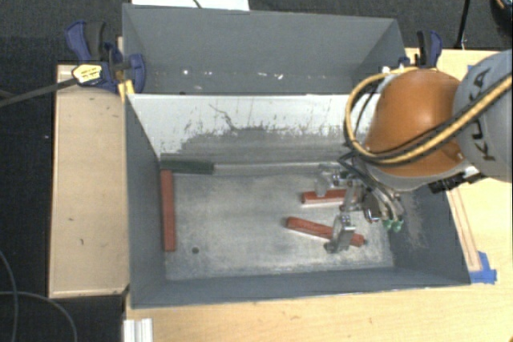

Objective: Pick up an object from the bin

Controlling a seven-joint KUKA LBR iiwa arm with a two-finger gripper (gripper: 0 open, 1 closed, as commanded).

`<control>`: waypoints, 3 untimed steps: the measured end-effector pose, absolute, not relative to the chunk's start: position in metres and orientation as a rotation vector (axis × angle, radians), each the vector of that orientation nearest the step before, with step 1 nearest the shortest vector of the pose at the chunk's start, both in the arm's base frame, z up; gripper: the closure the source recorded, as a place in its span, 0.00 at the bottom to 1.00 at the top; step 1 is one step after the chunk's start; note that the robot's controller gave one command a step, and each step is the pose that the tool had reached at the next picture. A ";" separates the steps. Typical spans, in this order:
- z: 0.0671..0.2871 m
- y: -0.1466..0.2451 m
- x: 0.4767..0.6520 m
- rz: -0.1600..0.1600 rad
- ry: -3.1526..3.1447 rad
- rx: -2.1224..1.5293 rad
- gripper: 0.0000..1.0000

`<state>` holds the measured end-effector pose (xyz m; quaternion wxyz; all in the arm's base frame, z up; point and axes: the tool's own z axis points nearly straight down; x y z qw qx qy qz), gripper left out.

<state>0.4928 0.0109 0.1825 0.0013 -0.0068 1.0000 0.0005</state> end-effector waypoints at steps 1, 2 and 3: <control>0.067 0.006 0.503 0.001 3.143 0.136 0.00; 0.070 0.006 0.504 0.002 3.137 0.136 1.00; 0.216 0.027 0.482 0.003 3.132 0.061 1.00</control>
Offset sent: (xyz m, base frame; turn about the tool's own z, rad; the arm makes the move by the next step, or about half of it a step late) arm 0.0112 -0.0049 -0.1125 0.1018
